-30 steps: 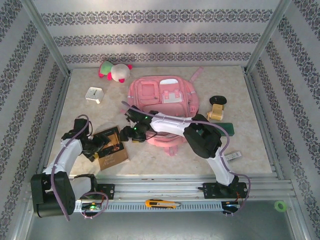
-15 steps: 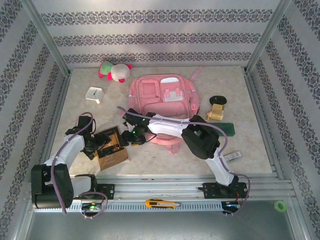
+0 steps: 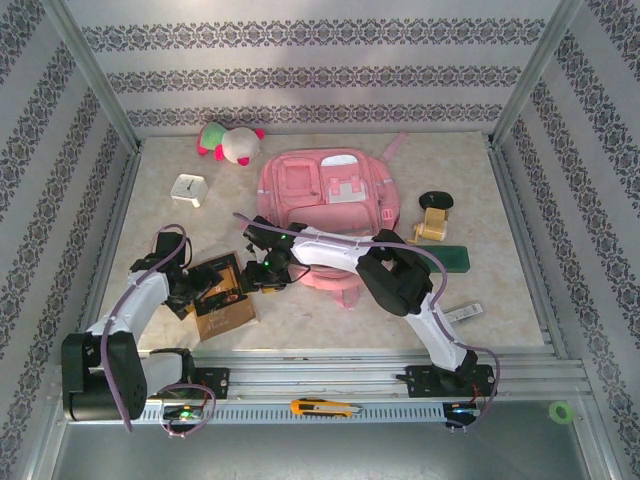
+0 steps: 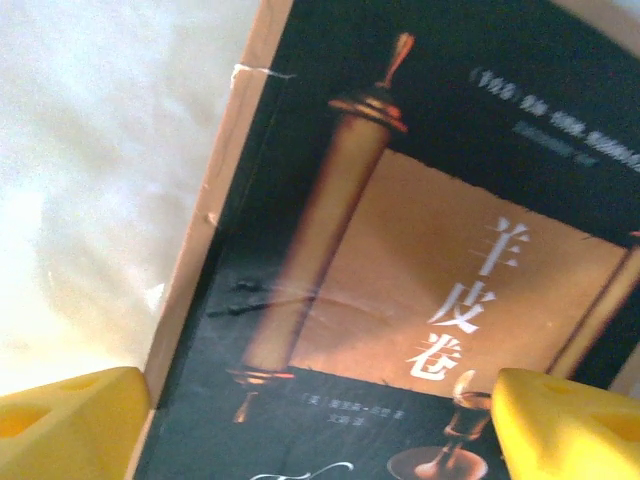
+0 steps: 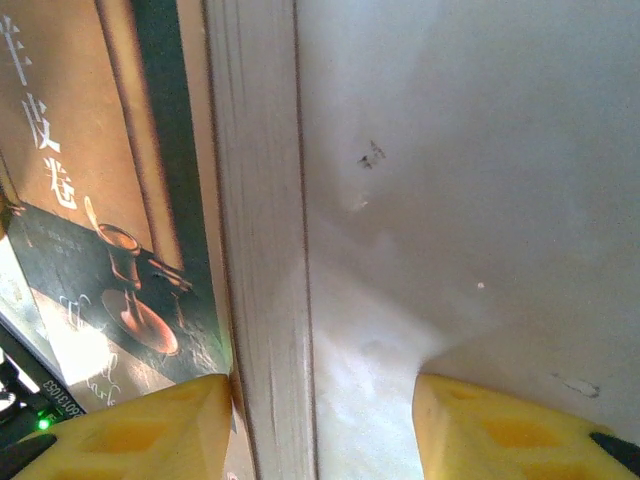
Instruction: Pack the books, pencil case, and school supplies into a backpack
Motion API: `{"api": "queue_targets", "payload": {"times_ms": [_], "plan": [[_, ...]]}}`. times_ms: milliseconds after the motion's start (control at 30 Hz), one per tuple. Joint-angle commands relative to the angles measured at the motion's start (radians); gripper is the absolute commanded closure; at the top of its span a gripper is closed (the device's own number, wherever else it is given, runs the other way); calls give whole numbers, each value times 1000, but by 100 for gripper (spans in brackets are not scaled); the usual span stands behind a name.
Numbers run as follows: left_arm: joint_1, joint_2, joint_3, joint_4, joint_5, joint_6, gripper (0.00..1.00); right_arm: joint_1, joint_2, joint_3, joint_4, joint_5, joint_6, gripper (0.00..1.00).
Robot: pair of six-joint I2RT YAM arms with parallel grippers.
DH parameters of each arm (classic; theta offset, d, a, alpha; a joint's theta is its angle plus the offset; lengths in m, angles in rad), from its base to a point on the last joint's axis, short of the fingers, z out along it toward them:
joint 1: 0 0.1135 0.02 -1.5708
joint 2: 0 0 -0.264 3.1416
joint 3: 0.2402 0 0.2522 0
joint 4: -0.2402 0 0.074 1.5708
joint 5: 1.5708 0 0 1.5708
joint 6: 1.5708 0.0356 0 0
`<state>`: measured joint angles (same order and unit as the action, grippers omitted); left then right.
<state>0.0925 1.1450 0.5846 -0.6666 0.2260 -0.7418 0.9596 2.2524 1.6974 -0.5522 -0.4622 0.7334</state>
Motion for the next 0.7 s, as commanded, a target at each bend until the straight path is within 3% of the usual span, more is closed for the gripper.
{"api": "queue_targets", "payload": {"times_ms": [0, 300, 467, 667], "plan": [[3, -67, -44, 67, -52, 9, 9, 18, 42, 17, 28, -2, 8, 51], [4, -20, -106, 171, -7, 0, 5, 21, 54, 15, 11, 2, -3, 59], [0, -1, -132, 240, 138, 2, 8, 11, 71, 25, 32, -38, 18, 71], [-8, -154, -104, 229, 274, 12, 10, -7, 101, 73, 24, -51, 22, 77]]}}
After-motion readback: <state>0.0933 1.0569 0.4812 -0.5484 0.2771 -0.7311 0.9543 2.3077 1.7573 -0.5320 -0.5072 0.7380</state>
